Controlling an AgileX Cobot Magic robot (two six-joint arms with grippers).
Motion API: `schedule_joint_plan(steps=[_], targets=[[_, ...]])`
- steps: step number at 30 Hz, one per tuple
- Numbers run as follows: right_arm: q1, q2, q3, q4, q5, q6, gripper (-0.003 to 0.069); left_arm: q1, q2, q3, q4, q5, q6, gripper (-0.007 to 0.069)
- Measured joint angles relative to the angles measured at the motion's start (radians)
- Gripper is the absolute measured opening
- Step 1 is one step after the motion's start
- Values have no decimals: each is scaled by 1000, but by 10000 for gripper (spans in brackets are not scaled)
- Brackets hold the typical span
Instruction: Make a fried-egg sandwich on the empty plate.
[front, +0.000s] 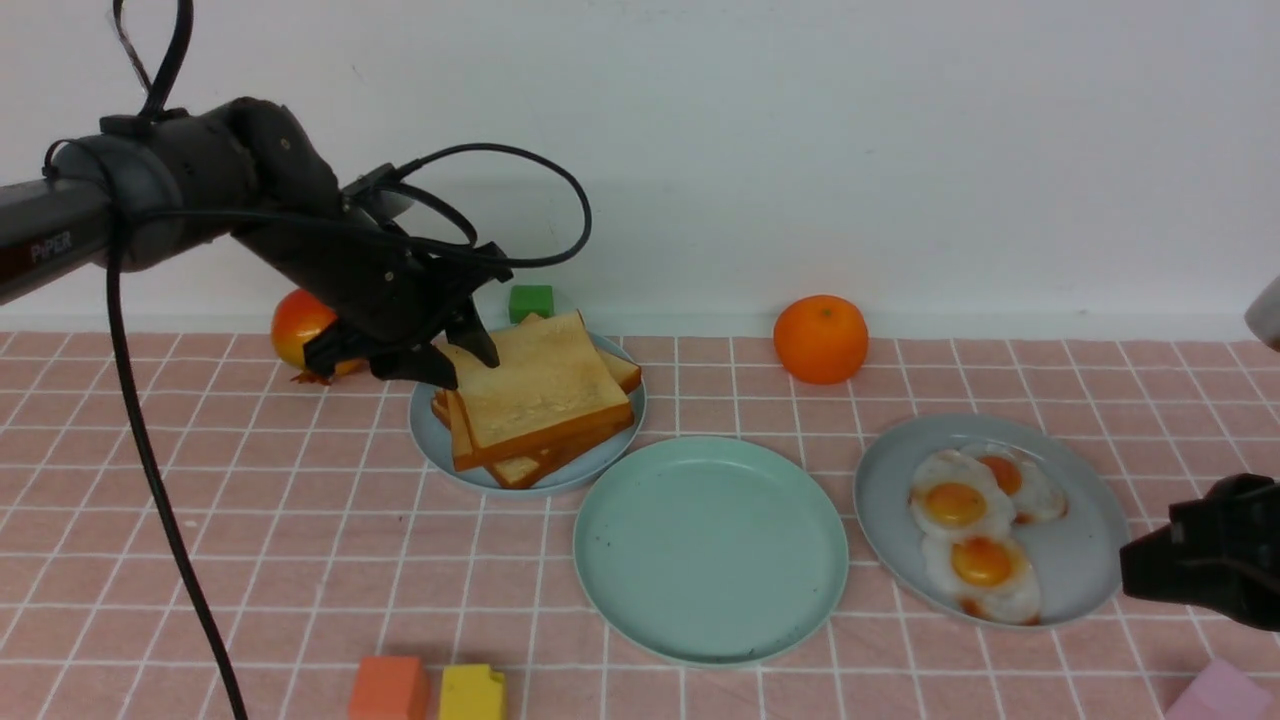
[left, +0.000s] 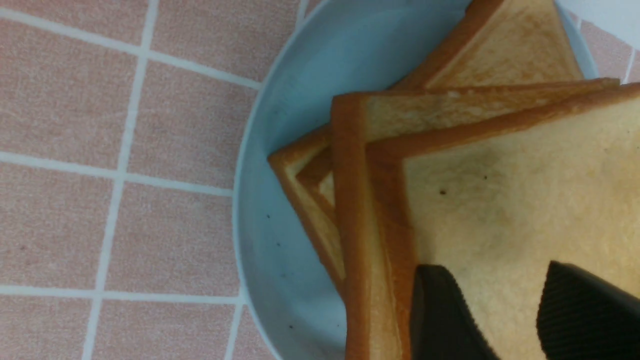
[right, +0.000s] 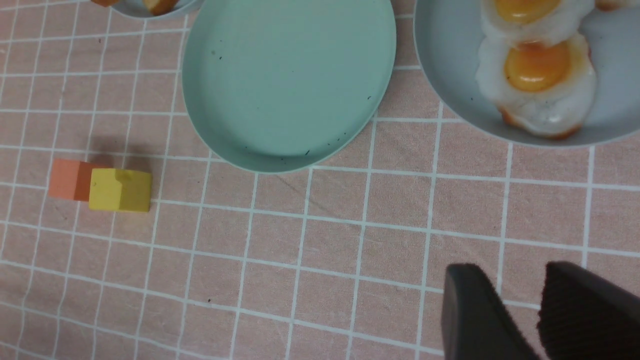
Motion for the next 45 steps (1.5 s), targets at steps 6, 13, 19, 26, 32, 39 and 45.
schedule_joint_plan(steps=[6, 13, 19, 26, 32, 39, 45], targets=[[0, 0, 0, 0, -1, 0, 242, 0, 0, -1, 34, 40, -8, 307], [0, 0, 0, 2, -1, 0, 242, 0, -4, -1, 50, 50, -9, 307], [0, 0, 0, 1, -1, 0, 242, 0, 8, -4, 42, 36, -9, 286], [0, 0, 0, 1, -1, 0, 242, 0, 17, -4, 51, 37, -9, 104], [0, 0, 0, 1, 0, 0, 242, 0, 15, -4, 53, 39, 11, 16], [0, 0, 0, 1, 0, 0, 242, 0, -62, -4, 24, 54, 99, 15], [0, 0, 0, 1, 0, 0, 242, -51, -153, -4, -90, 121, 249, 15]])
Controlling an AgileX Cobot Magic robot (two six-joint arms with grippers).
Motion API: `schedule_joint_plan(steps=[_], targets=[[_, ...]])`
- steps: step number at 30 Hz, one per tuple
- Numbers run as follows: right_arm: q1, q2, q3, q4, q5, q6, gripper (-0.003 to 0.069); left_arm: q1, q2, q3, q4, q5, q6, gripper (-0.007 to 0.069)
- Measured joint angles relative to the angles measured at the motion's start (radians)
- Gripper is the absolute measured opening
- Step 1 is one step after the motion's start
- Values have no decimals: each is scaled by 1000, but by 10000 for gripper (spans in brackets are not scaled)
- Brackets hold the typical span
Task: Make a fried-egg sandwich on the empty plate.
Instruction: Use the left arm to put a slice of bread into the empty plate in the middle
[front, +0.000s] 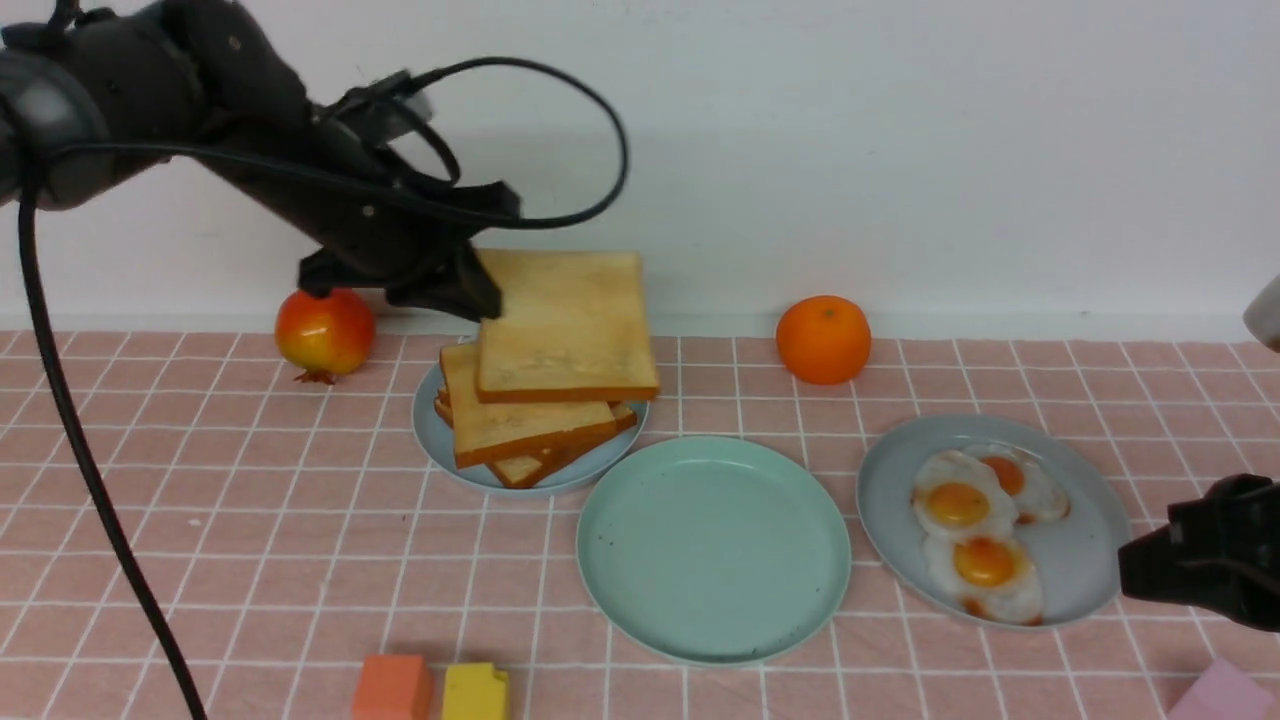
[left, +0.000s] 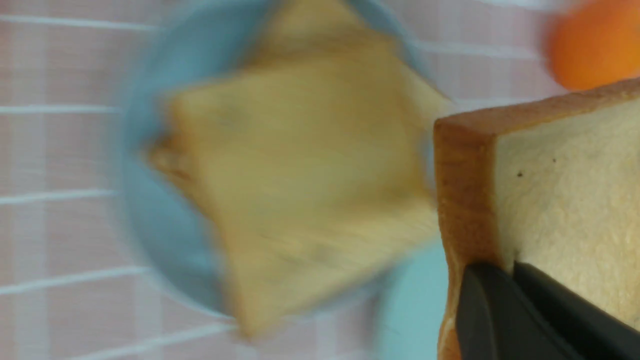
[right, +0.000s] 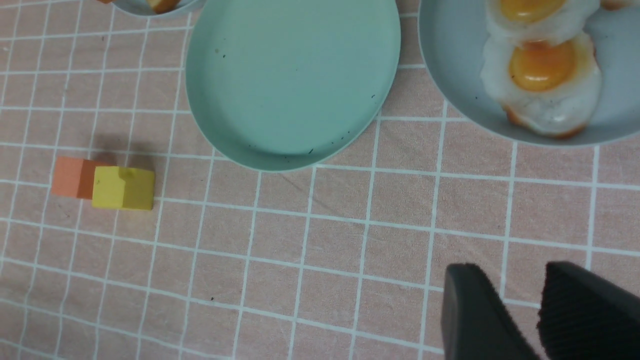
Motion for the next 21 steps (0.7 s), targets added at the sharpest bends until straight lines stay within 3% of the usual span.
schedule_joint_plan(steps=[8, 15, 21], targets=[[0, 0, 0, -57, -33, 35, 242, -141, 40, 79, -81, 12, 21, 15], [-1, 21, 0, -199, -113, 196, 242, -153, 144, 96, -94, -18, -5, 15], [-1, 183, 0, -222, -190, 320, 272, -154, 172, 96, -88, -38, -18, 43]])
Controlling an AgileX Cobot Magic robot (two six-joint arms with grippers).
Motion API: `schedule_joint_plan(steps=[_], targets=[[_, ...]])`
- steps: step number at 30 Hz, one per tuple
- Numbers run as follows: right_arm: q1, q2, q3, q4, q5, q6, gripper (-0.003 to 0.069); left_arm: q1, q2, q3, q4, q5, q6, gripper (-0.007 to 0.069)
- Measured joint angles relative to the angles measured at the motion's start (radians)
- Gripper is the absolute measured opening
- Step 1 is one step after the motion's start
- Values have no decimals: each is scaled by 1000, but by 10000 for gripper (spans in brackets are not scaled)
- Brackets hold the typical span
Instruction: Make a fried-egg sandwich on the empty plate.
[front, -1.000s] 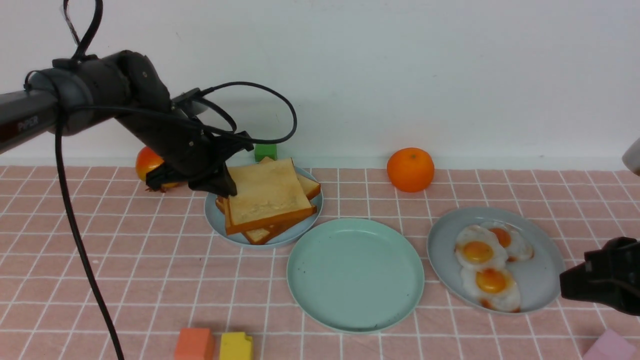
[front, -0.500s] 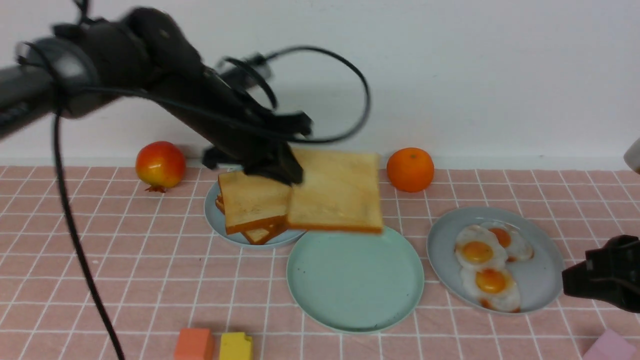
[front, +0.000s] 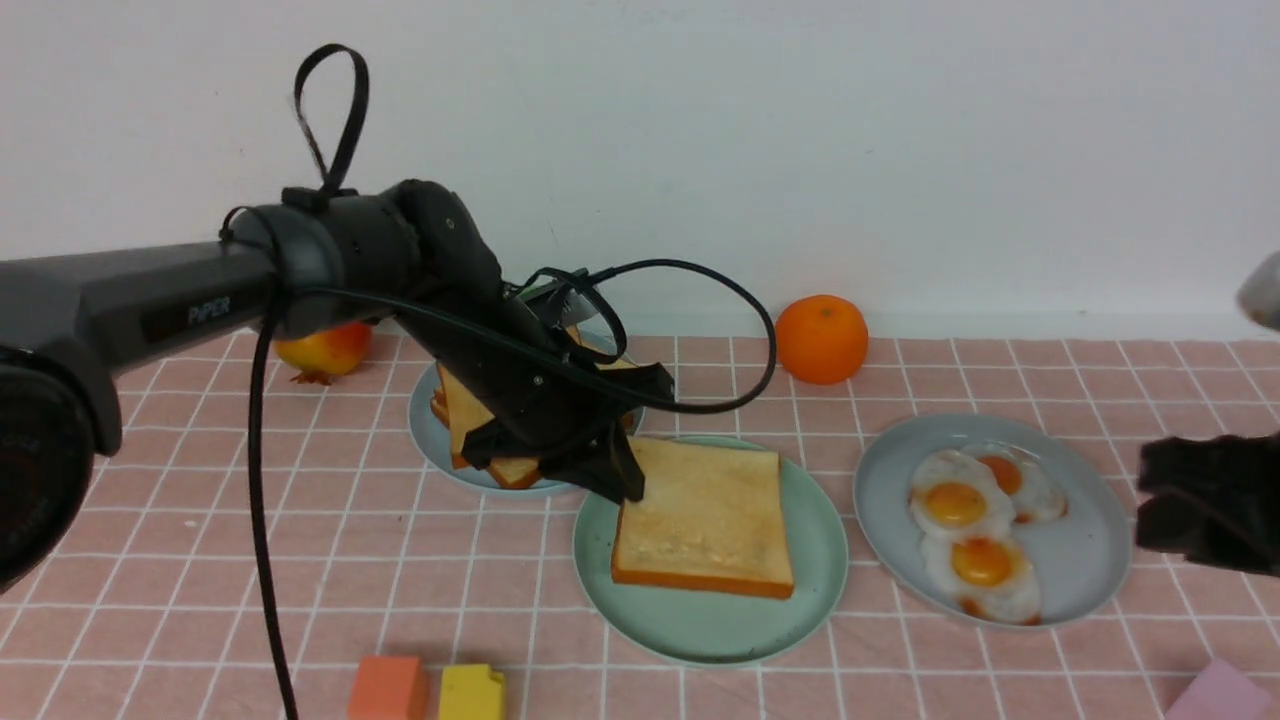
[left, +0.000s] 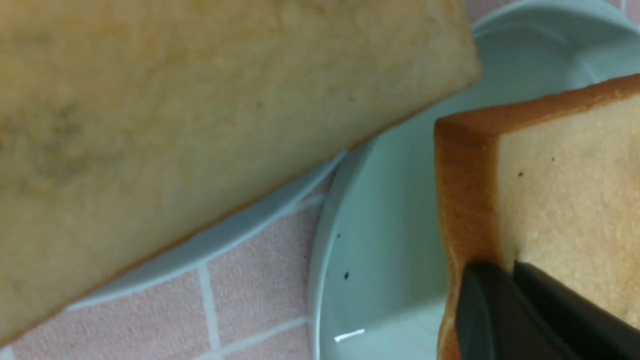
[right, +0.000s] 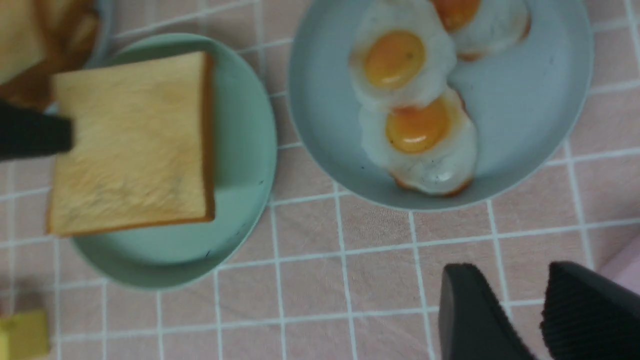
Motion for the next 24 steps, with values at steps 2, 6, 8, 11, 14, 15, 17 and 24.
schedule_joint_plan(steps=[2, 6, 8, 11, 14, 15, 17, 24], targets=[[-2, 71, 0, 8, -48, 29, 295, 0, -3, 0, 6, -2, -5, 82], [-39, 178, -1, 68, -142, 40, 340, 0, -10, 0, 41, 8, -25, 181], [-80, 228, -4, 117, -185, 4, 350, 0, -22, 0, 72, 18, -50, 260], [-138, 311, -23, 266, -231, -167, 353, 0, -49, 0, 106, 36, -68, 367], [-161, 373, -47, 442, -253, -331, 353, 0, -86, 0, 115, 52, -68, 415], [-163, 394, -55, 496, -256, -385, 353, 0, -103, 0, 119, 57, -68, 424], [-164, 455, -81, 648, -256, -540, 353, 0, -145, 0, 136, 71, -68, 430], [-175, 575, -127, 855, -260, -748, 353, 0, -278, 0, 234, 103, -77, 433]])
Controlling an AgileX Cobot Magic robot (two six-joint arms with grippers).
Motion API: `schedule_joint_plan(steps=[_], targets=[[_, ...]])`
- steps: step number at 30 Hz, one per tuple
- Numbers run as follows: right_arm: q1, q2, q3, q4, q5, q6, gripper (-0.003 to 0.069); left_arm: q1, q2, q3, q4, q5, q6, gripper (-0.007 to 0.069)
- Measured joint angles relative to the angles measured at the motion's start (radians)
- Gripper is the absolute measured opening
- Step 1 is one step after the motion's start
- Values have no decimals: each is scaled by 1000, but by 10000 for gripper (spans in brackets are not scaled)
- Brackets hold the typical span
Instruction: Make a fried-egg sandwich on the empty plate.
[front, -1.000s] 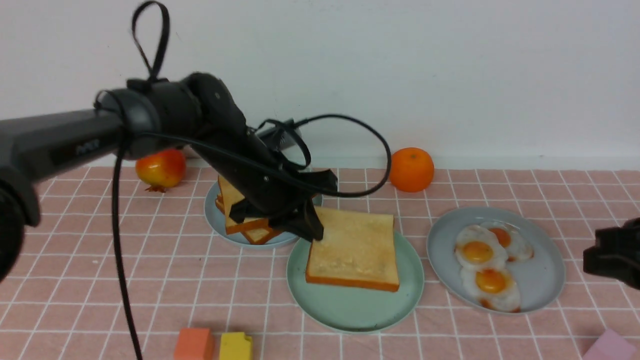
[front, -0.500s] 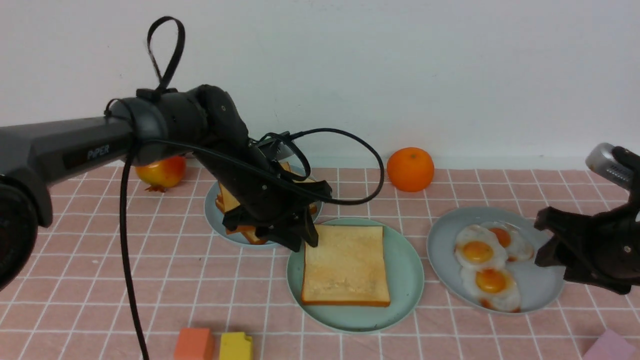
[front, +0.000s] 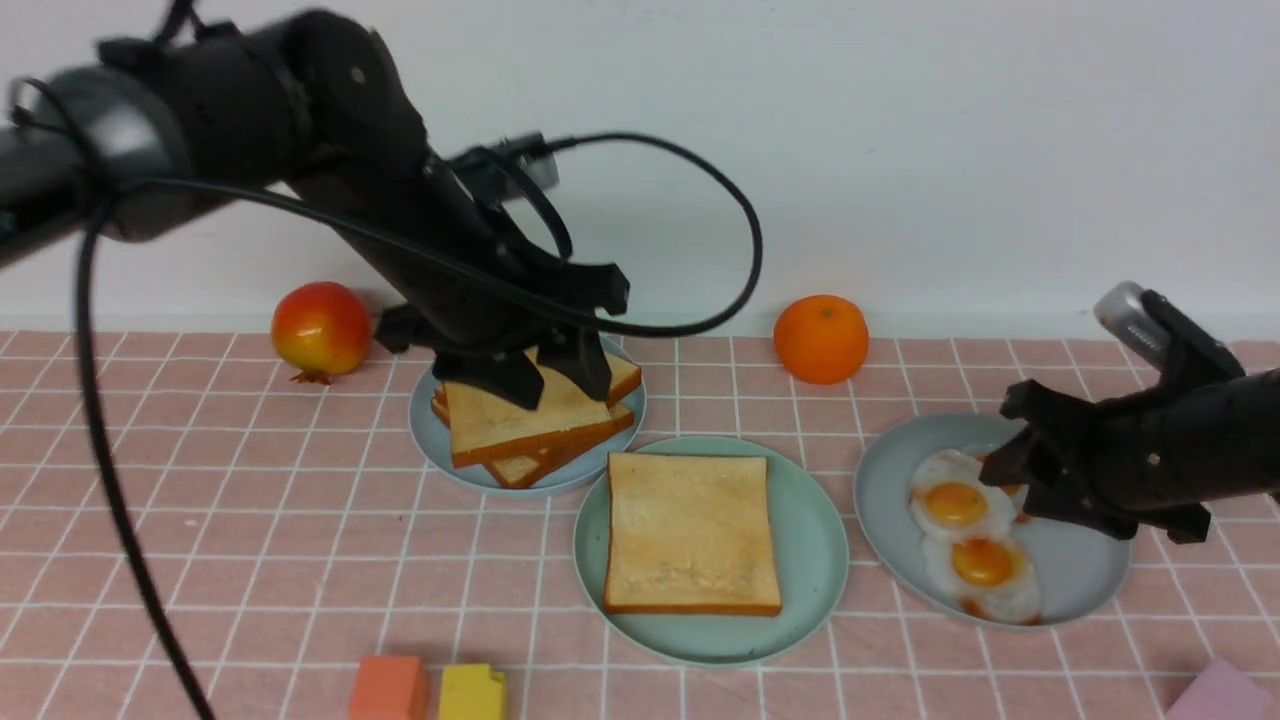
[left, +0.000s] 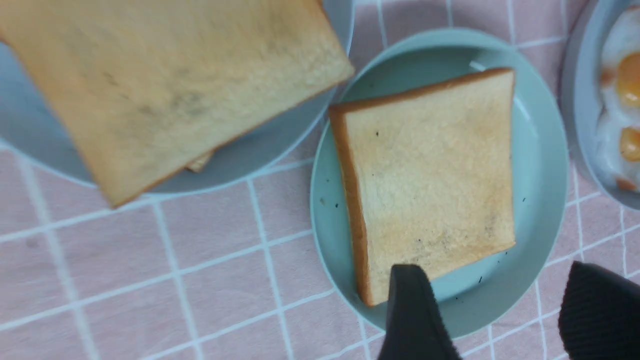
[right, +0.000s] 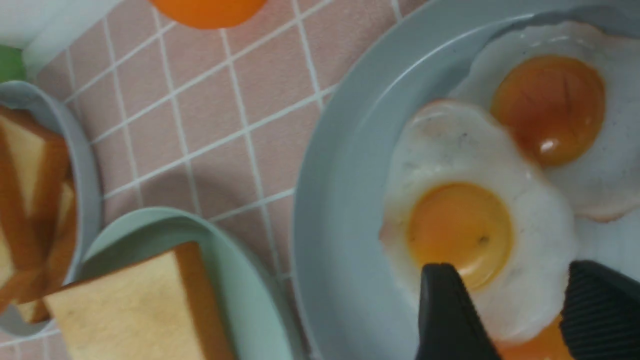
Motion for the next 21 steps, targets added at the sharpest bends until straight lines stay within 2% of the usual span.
schedule_joint_plan(steps=[13, 21], targets=[[-26, 40, -2, 27, -12, -29, 353, 0, -26, 1, 26, -2, -16, 433], [-26, 117, -26, 117, -19, -63, 337, 0, -26, 1, 29, -6, -16, 433]])
